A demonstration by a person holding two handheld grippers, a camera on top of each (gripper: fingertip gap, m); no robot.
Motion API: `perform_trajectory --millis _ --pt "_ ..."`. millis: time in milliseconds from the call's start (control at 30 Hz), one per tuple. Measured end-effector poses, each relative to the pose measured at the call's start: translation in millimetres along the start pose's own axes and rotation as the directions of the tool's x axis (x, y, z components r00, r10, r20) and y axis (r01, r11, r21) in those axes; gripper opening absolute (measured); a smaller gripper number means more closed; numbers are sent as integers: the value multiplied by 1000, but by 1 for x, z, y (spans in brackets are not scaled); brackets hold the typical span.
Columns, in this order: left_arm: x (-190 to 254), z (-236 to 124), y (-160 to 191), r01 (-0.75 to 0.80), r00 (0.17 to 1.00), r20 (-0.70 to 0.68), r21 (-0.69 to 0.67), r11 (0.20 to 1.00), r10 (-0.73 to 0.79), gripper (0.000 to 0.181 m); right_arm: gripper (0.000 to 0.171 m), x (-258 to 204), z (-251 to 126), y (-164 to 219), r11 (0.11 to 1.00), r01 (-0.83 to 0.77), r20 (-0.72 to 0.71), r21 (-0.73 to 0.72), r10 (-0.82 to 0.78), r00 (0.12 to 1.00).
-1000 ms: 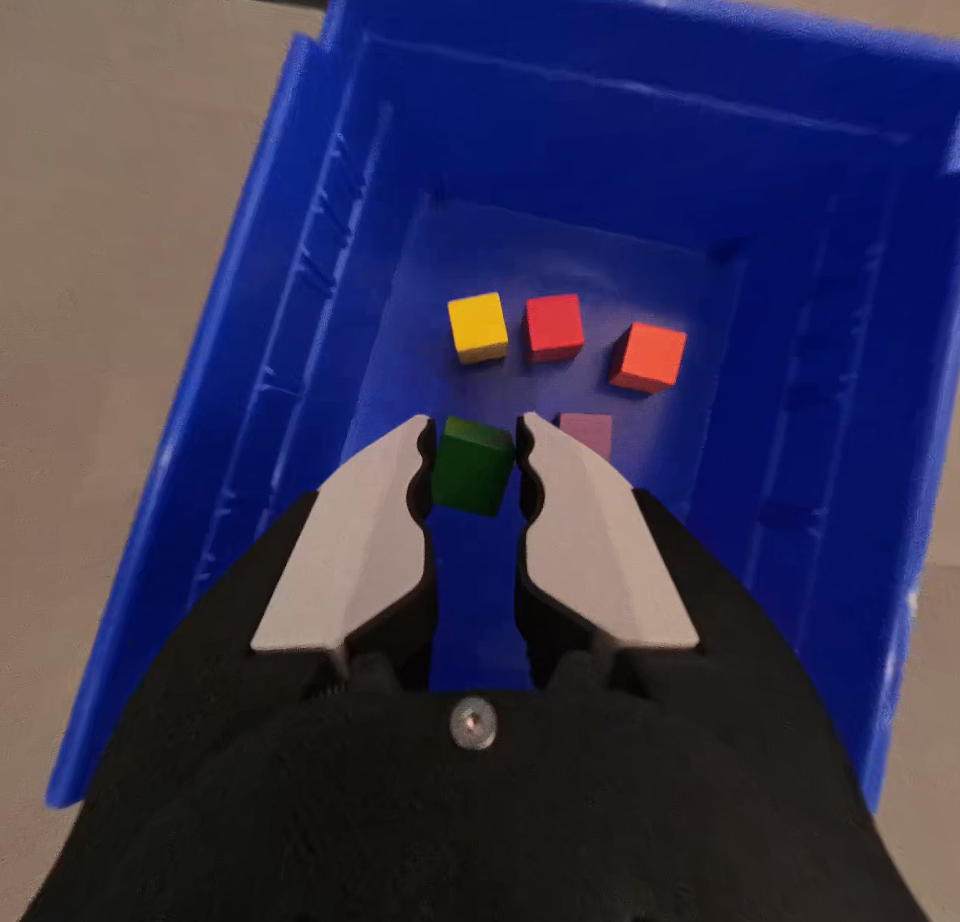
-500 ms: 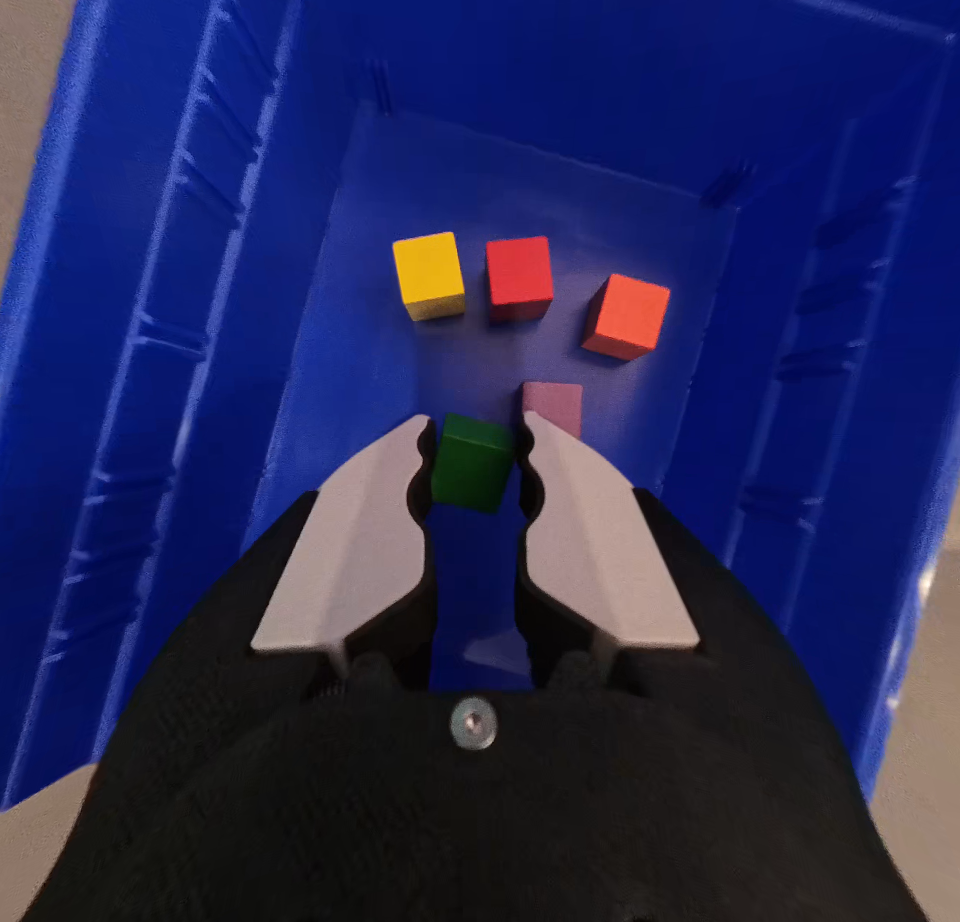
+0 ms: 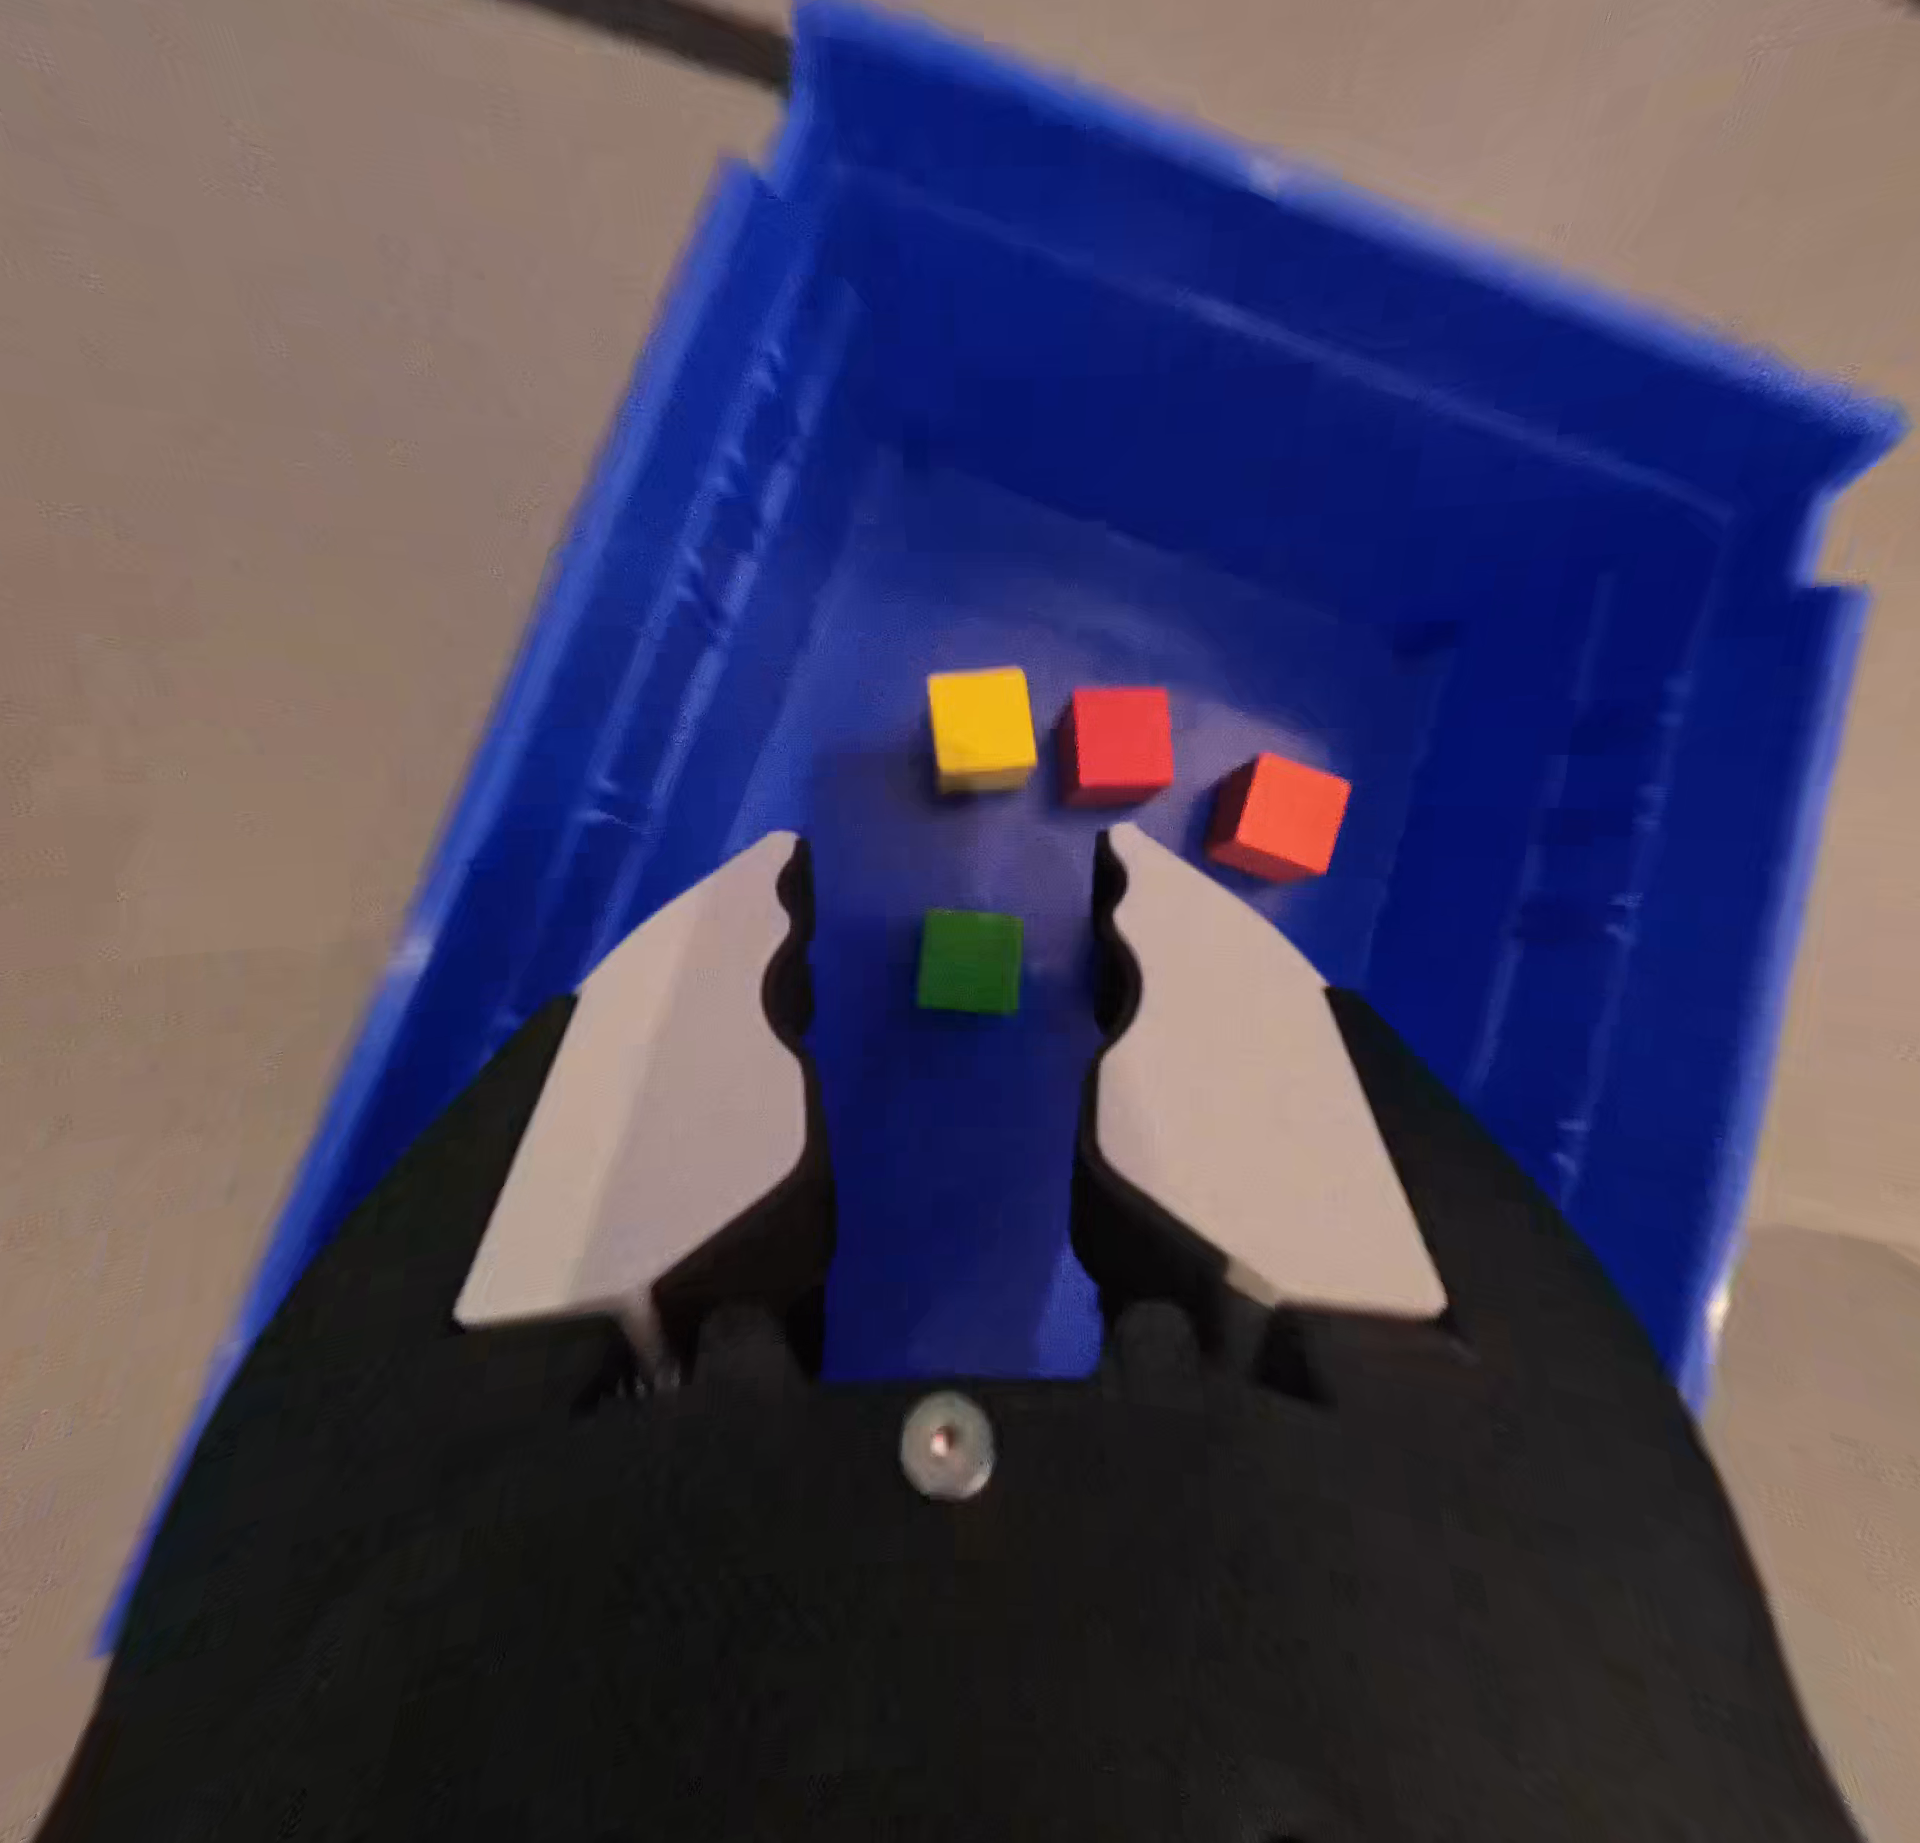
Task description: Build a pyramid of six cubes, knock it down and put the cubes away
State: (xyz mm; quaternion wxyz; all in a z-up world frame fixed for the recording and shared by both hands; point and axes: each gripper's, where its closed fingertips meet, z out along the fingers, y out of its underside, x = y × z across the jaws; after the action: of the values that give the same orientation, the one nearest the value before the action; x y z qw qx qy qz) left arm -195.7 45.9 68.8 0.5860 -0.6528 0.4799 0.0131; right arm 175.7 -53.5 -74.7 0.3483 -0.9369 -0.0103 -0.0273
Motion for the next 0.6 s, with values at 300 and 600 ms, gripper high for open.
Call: perform_trajectory --millis 300,600 --pt "-13 14 19 -97 984 140 -119 988 113 7 49 -219 -30 -63 943 181 448 280 -295 844" --pt "-44 27 48 -240 835 387 -381 893 390 11 58 -297 69 -14 966 259 371 0 -240 897"
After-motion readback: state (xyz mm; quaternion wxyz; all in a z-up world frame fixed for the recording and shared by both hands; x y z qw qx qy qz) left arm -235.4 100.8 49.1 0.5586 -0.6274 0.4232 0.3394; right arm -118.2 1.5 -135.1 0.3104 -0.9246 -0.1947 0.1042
